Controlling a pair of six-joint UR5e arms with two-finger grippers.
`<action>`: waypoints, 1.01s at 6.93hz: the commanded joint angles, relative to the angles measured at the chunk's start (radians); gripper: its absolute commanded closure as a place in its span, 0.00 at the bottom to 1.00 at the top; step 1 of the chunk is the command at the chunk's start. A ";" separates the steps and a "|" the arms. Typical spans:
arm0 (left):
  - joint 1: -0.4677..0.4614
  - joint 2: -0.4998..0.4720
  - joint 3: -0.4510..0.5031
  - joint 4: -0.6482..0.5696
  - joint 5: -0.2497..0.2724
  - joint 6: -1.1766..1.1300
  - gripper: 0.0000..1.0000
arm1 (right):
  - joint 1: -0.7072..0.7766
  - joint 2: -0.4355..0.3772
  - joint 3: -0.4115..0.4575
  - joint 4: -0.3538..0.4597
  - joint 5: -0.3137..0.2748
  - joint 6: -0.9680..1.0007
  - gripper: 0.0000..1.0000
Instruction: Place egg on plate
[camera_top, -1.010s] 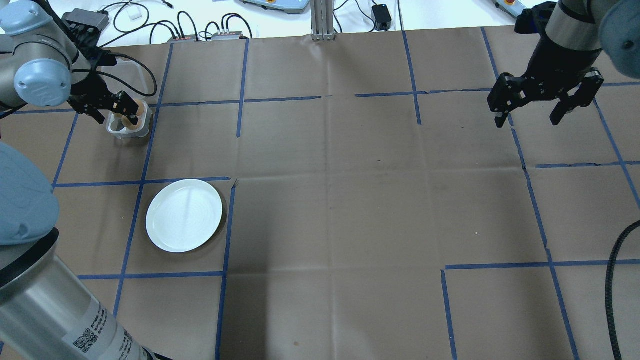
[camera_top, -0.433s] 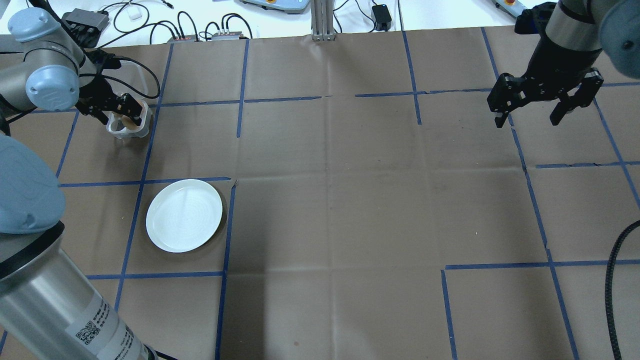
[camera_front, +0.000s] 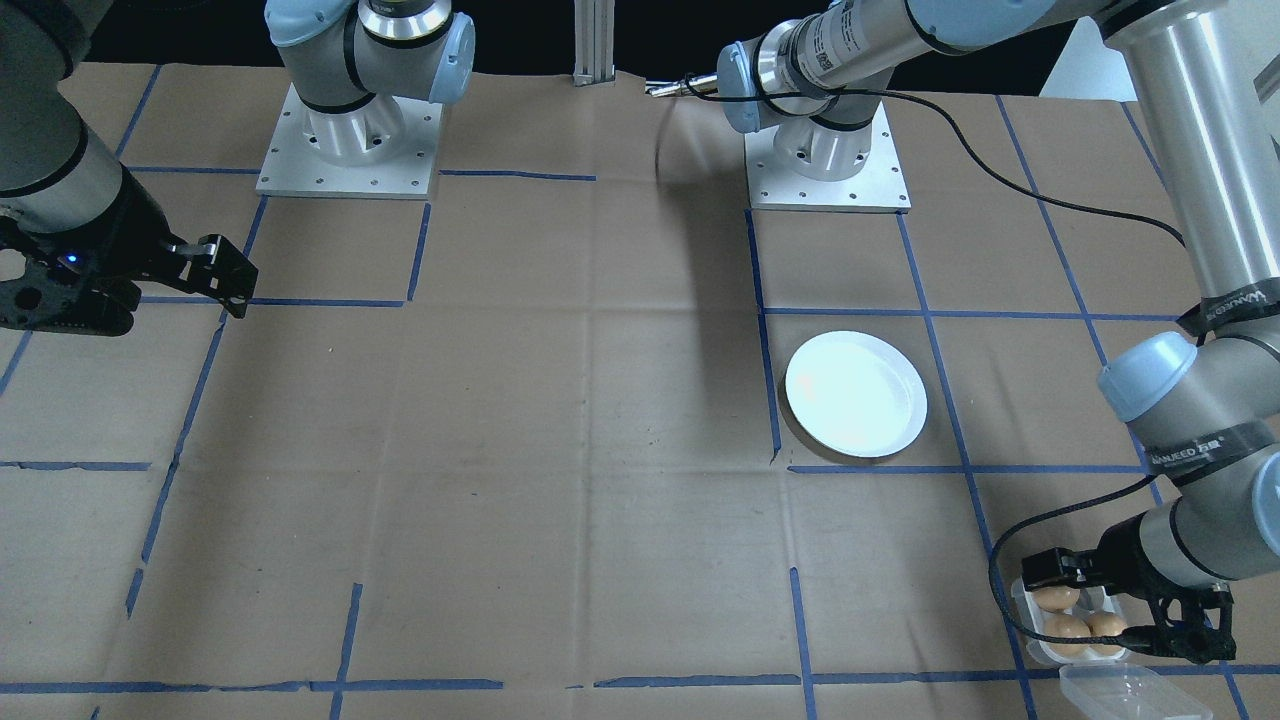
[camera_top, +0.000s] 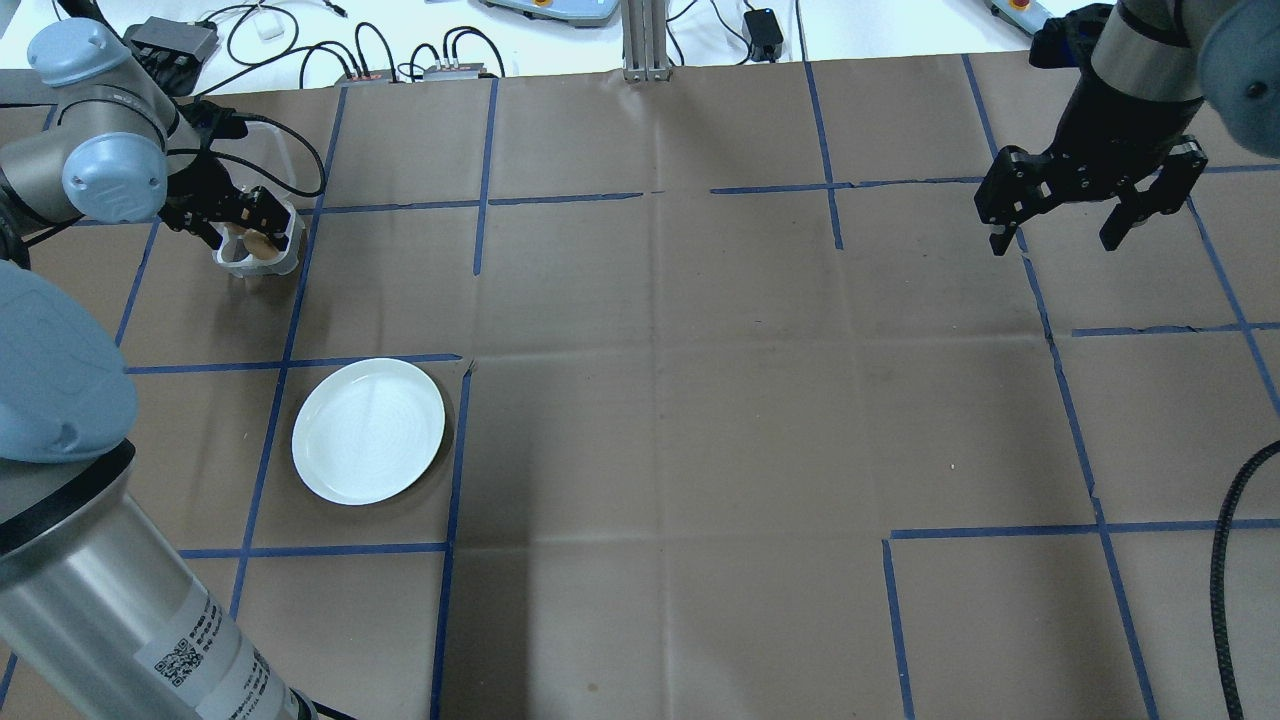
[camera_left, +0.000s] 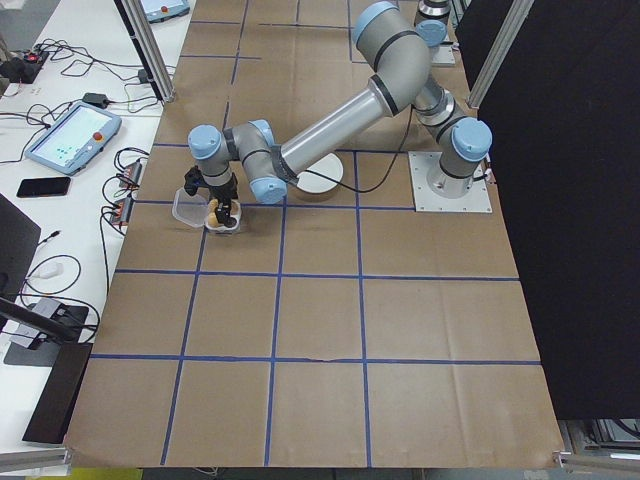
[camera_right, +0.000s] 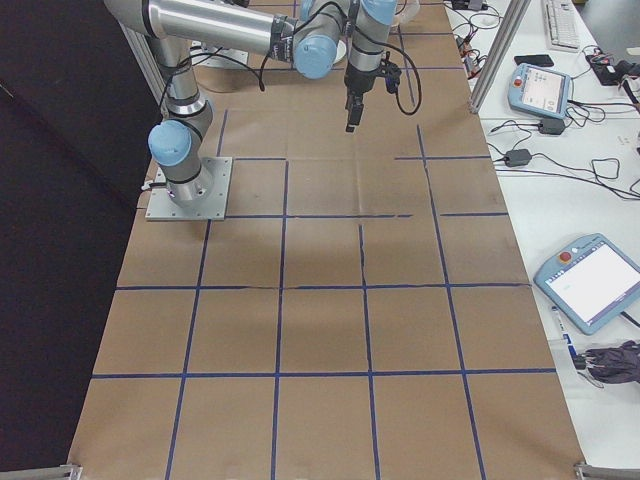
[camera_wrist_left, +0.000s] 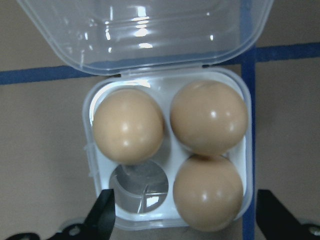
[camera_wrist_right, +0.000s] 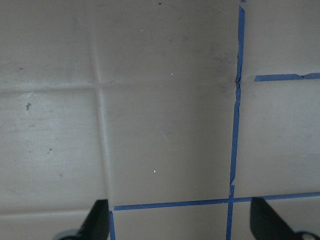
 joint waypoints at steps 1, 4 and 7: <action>-0.002 0.003 0.000 0.000 0.001 -0.003 0.07 | 0.000 0.000 0.000 0.001 0.000 0.000 0.00; -0.002 0.007 0.003 -0.002 0.003 -0.005 0.34 | 0.000 0.000 0.000 0.001 0.000 0.000 0.00; -0.003 0.006 0.002 -0.002 0.001 -0.028 0.48 | 0.000 0.000 0.000 -0.001 0.000 0.000 0.00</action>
